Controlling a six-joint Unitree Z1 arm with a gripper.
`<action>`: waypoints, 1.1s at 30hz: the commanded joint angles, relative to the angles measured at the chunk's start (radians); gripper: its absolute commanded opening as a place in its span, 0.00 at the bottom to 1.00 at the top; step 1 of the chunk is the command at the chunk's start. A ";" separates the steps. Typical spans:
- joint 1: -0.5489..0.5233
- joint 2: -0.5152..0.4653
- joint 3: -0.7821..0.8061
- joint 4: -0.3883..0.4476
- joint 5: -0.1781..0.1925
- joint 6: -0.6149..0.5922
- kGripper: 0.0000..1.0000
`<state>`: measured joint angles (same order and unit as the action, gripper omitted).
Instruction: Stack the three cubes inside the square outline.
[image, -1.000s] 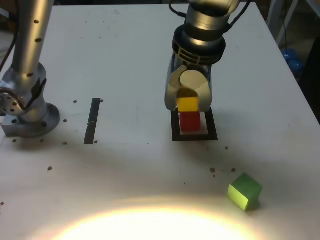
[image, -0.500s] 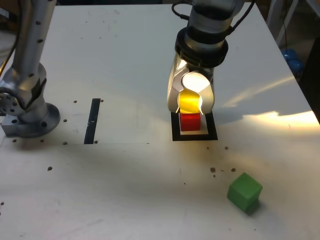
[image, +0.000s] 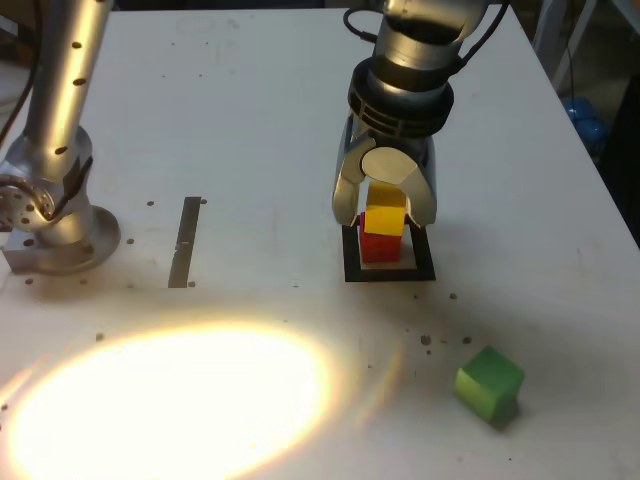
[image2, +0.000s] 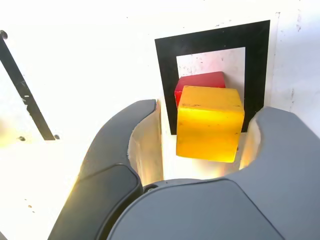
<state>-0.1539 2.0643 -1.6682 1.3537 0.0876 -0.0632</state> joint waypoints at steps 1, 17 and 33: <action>0.002 -0.001 0.001 0.001 0.004 0.002 1.00; -0.046 -0.077 -0.071 0.036 0.099 0.091 1.00; -0.257 0.065 -0.365 0.164 0.173 0.365 0.99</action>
<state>-0.4008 2.1162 -2.0200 1.5159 0.2635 0.2957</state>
